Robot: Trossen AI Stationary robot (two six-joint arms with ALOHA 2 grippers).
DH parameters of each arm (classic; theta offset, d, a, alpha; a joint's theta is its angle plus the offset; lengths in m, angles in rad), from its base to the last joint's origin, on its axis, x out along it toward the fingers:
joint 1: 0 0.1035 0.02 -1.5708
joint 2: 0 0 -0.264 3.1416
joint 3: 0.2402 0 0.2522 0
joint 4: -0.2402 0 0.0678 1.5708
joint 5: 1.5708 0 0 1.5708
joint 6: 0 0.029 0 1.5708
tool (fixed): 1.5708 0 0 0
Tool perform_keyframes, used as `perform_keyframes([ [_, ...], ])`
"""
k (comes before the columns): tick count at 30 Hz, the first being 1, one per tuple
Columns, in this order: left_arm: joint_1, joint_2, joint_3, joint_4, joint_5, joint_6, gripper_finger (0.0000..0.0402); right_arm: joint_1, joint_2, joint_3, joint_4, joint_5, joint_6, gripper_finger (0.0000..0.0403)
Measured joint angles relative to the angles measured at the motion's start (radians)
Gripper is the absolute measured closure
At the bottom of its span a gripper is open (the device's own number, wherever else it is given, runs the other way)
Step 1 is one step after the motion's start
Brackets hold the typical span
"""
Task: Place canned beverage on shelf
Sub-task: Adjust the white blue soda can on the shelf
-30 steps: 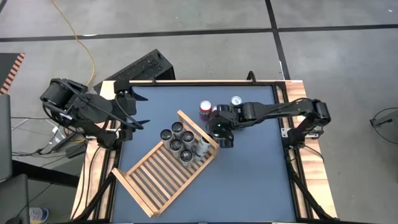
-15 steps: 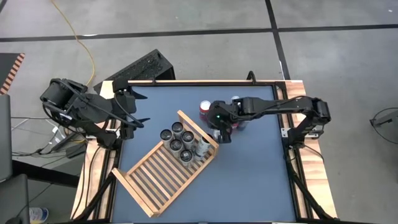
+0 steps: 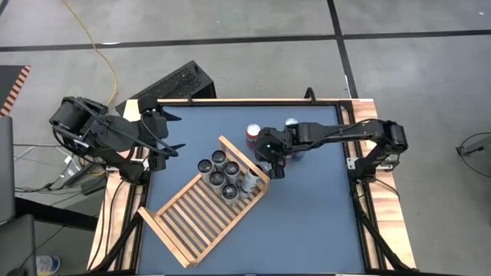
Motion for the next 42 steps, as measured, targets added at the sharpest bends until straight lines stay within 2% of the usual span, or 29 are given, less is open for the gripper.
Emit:
perform_keyframes([
  [13,0.000,0.000,0.000,0.000,-0.003,0.020,0.0087,-0.009,0.000,-0.047,0.071,-0.043,0.001,0.0403],
  [17,0.000,0.000,0.000,0.000,-0.008,0.020,0.0087,-0.011,0.000,-0.047,0.098,-0.114,0.001,0.0403],
  [30,0.000,0.000,0.000,0.000,-0.008,0.027,0.0087,-0.010,-0.003,-0.046,0.102,-0.095,0.028,0.0403],
  [34,0.000,0.000,0.000,0.000,-0.008,0.027,0.0087,-0.009,-0.005,-0.046,0.100,-0.137,0.028,0.0403],
  [42,0.000,0.000,0.000,0.000,-0.008,0.026,0.0087,-0.012,-0.005,-0.046,0.061,-0.044,0.066,0.0403],
])
